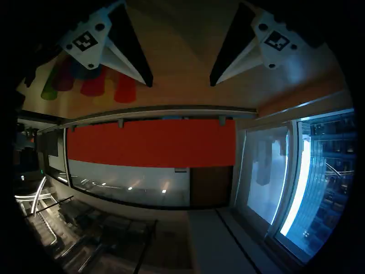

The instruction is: Pour water

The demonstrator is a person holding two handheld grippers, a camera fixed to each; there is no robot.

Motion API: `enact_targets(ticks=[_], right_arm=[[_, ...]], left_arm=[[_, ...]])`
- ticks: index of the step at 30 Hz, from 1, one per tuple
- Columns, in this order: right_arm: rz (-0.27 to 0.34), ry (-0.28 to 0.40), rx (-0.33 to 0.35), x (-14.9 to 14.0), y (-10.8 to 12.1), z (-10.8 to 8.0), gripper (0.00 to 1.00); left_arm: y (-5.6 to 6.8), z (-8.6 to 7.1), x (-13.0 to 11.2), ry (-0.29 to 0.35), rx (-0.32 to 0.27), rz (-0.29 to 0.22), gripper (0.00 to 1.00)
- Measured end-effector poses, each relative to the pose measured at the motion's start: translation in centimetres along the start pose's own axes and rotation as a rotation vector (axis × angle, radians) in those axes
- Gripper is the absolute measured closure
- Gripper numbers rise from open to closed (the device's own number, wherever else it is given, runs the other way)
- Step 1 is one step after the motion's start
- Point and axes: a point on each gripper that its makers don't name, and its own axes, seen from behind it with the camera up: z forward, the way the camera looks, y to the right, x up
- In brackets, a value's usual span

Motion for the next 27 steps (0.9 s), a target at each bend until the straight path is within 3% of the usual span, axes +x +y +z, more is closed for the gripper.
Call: enact_targets(ticks=[12, 27], right_arm=[[0.052, -0.011, 0.045, -3.5, -1.5, 0.5, 0.0], [0.093, -0.03, 0.028, -6.7, 0.8, 0.7, 0.0]], left_arm=[[0.0, 0.0, 0.1, 0.0, 0.0, 0.0, 0.08], [0.0, 0.0, 0.1, 0.0, 0.0, 0.0, 0.07]])
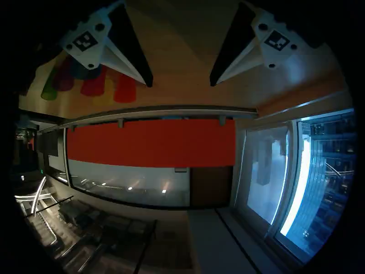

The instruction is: Pour water

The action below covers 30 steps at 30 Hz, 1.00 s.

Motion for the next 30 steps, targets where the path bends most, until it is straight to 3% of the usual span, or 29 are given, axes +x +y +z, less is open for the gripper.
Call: enact_targets(ticks=[9, 30], right_arm=[[-0.023, -0.034, -0.006, -1.5, 0.3, 0.3, 0.0], [0.004, -0.078, -0.016, -2.9, 0.8, 0.6, 0.0]], left_arm=[[0.0, 0.0, 0.0, 0.0, 0.0, 0.0, 0.07], [0.0, 0.0, -0.1, 0.0, 0.0, 0.0, 0.07]])
